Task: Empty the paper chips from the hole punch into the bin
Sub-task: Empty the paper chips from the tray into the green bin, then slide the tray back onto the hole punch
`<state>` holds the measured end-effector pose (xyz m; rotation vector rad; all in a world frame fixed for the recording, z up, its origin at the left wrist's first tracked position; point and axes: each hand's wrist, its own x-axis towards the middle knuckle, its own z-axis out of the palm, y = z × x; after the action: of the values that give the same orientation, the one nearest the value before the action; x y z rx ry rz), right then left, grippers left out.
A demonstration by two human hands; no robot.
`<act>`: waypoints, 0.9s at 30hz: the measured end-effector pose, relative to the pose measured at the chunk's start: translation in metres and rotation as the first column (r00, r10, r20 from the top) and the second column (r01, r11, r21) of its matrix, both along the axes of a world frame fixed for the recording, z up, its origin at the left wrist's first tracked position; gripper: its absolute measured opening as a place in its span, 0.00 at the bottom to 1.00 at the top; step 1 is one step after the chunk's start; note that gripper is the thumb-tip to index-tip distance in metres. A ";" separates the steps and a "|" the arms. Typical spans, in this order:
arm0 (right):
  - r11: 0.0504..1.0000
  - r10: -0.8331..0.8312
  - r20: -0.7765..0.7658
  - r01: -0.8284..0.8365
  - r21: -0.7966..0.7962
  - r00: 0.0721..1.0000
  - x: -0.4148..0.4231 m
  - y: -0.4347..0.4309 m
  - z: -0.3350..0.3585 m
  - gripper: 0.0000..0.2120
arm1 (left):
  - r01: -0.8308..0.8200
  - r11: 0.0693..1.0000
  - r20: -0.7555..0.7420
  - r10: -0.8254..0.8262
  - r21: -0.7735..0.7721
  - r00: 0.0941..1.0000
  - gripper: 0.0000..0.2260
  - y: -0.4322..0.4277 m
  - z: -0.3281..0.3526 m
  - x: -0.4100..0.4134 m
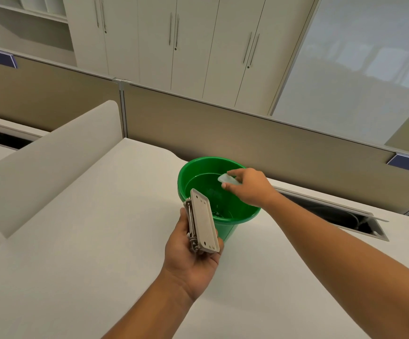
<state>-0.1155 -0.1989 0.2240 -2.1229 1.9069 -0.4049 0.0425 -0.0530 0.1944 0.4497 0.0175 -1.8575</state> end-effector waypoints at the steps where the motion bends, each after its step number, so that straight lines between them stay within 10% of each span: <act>1: 0.999 -0.030 0.067 0.029 0.019 0.997 -0.002 0.001 -0.002 0.26 | 0.002 1.000 0.003 -0.002 -0.004 1.000 0.16 0.000 0.001 0.000; 4: 0.993 -0.111 0.405 0.088 0.074 0.908 -0.007 0.005 0.000 0.22 | -0.005 1.000 0.008 0.005 -0.012 1.000 0.16 0.002 0.000 0.000; 11: 0.923 -0.340 0.866 -0.044 0.382 0.367 -0.009 0.024 0.018 0.20 | -0.019 0.999 0.051 0.021 -0.043 0.998 0.16 0.004 0.003 -0.003; 18: 0.889 -0.429 0.901 -0.206 0.409 -0.061 -0.011 0.116 0.015 0.23 | -0.007 0.998 0.167 0.017 -0.056 0.986 0.17 0.020 -0.006 -0.002; 27: 0.860 -0.510 0.841 -0.063 0.507 -0.181 -0.002 0.222 -0.073 0.23 | 0.014 1.000 0.490 -0.002 -0.020 0.872 0.18 0.063 -0.043 -0.026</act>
<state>-0.1179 0.0236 0.1509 -0.4419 1.0410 -1.1841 0.0164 0.0096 0.1514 0.8966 -0.3501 -1.7019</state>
